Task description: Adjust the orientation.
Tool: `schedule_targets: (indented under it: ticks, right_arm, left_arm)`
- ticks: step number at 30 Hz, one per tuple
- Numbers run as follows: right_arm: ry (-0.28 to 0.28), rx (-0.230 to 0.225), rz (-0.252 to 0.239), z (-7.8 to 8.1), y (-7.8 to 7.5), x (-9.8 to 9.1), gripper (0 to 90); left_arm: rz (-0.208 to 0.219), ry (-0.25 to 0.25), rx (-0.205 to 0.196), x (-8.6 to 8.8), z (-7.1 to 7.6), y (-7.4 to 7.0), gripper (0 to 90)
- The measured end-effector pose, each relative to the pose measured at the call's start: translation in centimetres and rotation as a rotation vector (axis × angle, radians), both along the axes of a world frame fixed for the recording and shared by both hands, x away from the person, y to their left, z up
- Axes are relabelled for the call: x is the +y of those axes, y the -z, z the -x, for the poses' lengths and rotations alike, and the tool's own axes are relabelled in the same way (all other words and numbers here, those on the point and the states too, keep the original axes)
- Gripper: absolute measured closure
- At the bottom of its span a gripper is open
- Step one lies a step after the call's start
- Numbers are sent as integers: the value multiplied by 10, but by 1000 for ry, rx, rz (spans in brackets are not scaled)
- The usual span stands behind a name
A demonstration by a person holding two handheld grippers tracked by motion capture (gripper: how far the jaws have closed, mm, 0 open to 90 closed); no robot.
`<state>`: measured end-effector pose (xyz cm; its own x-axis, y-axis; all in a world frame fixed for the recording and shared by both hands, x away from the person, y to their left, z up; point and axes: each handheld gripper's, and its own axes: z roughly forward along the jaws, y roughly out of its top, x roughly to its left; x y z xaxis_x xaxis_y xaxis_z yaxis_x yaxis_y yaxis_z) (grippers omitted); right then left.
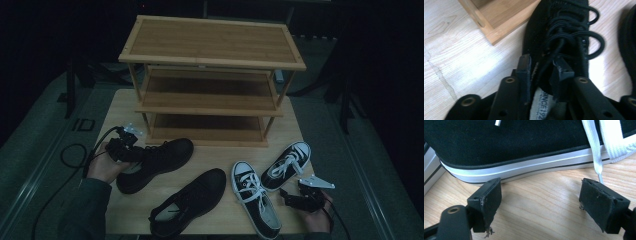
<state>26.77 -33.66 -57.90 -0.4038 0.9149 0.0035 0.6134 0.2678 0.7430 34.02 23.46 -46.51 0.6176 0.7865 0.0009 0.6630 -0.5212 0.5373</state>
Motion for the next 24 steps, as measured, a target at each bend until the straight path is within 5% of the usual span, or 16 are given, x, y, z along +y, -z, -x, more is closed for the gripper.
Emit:
schedule_targets:
  ticks: [10, 24]
  right_arm:
    - [0, 0, 0, 0, 0, 0, 178]
    - [-1, -1, 1, 0, 0, 0, 178]
  left_arm:
    - [5, 14, -39, -3, 10, -12, 640]
    - [73, 26, -60, -8, 15, -29, 651]
